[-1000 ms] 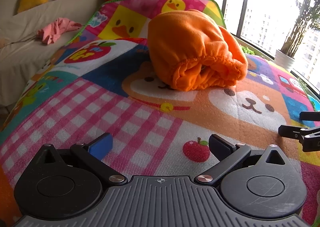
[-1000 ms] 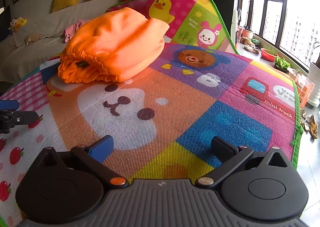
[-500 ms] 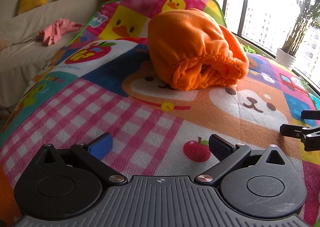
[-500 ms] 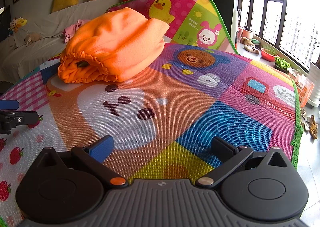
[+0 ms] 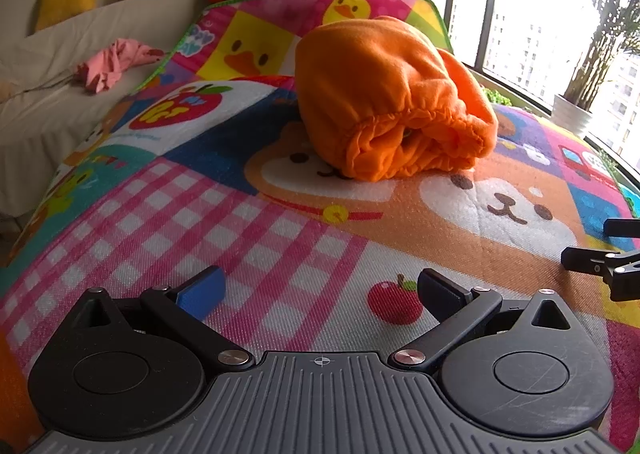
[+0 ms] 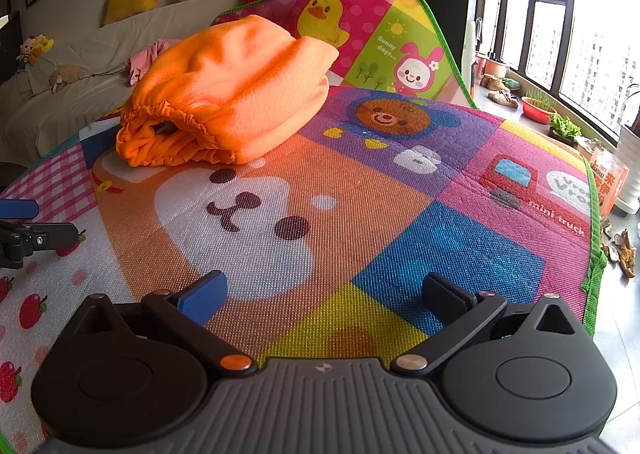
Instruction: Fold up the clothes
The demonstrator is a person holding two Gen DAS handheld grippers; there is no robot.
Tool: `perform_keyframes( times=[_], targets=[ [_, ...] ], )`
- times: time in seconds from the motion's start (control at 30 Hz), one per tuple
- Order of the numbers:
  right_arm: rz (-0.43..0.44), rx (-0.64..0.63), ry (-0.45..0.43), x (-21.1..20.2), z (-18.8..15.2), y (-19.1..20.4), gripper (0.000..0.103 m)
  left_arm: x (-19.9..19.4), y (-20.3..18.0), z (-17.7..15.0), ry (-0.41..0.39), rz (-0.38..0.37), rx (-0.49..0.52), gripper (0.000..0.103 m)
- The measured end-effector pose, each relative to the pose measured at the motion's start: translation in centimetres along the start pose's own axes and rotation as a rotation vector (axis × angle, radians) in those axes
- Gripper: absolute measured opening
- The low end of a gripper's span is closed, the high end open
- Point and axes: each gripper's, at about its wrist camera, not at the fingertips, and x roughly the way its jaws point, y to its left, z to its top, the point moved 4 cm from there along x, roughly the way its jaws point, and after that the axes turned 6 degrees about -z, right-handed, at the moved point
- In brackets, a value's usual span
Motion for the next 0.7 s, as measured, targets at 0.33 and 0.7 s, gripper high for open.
perform_keyframes(
  times=[0.33, 0.7],
  targets=[
    [0.000, 0.000, 0.000, 0.0, 0.0, 0.0, 0.103, 0.0, -0.1, 0.0, 0.000, 0.006, 0.009, 0.103],
    [0.000, 0.000, 0.000, 0.0, 0.0, 0.0, 0.103, -1.5, -1.7, -0.1, -0.111, 0.033, 0.114, 0.103]
  ],
)
